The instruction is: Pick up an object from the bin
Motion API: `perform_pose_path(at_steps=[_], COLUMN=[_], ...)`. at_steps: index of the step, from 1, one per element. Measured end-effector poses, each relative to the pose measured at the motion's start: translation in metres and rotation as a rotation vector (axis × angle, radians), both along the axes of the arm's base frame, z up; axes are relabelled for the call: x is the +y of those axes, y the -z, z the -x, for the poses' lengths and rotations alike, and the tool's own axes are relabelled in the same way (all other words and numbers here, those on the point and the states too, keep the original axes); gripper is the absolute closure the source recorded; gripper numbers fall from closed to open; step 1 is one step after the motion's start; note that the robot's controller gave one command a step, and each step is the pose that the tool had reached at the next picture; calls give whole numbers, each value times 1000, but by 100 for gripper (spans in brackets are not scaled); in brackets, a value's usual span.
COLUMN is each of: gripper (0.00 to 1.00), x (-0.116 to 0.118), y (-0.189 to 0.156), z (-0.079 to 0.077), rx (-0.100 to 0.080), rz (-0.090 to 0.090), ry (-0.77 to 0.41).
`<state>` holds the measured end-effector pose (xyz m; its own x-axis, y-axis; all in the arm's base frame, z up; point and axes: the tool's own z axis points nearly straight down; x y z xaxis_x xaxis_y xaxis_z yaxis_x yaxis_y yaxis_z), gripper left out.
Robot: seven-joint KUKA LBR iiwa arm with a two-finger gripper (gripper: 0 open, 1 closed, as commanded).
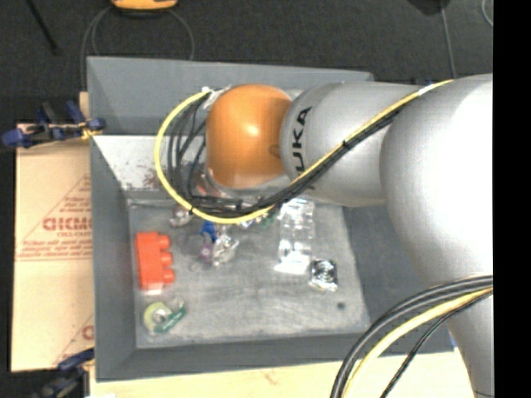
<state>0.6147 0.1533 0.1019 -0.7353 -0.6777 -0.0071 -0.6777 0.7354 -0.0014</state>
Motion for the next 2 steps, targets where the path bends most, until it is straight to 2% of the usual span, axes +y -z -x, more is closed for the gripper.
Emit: perform_pose_path(at_steps=[1,2], gripper=[0,0], x=[-35,-16], y=[1,25], z=[5,-2], rx=[4,-3], rz=[2,5], ry=[60,-269])
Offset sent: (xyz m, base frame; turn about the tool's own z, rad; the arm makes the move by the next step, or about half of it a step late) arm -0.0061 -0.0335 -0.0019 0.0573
